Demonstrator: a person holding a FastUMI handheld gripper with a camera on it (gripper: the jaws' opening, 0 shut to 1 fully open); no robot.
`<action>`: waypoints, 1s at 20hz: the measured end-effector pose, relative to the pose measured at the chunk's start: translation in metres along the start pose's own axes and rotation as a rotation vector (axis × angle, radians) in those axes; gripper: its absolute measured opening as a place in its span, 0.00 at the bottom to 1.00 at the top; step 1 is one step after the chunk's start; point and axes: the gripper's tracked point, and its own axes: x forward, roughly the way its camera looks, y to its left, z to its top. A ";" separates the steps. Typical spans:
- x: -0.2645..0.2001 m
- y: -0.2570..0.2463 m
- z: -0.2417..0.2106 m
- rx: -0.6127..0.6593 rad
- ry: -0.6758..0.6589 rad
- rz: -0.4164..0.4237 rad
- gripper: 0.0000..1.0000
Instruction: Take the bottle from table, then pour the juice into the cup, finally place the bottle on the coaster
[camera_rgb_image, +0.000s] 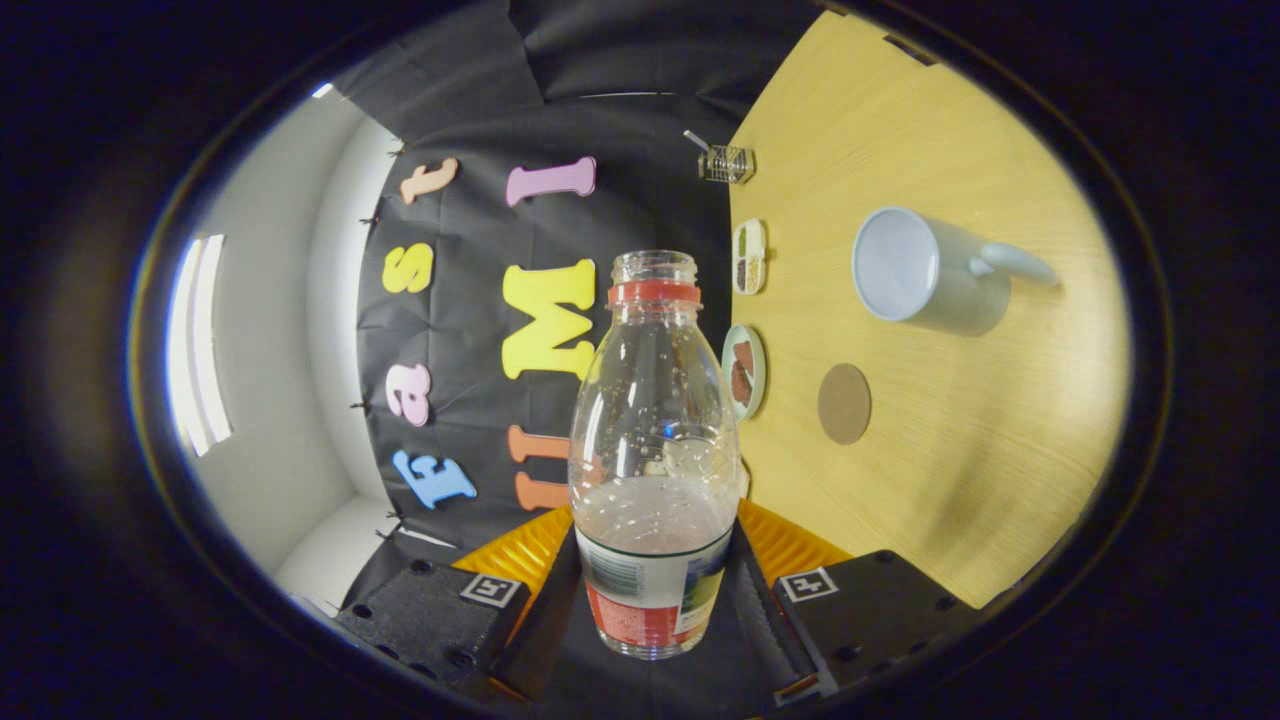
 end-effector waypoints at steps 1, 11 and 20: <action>0.001 -0.001 0.000 0.020 0.002 -0.003 0.79; 0.006 -0.006 -0.004 0.156 0.031 0.005 0.79; 0.004 -0.010 0.004 0.164 0.024 -0.006 0.79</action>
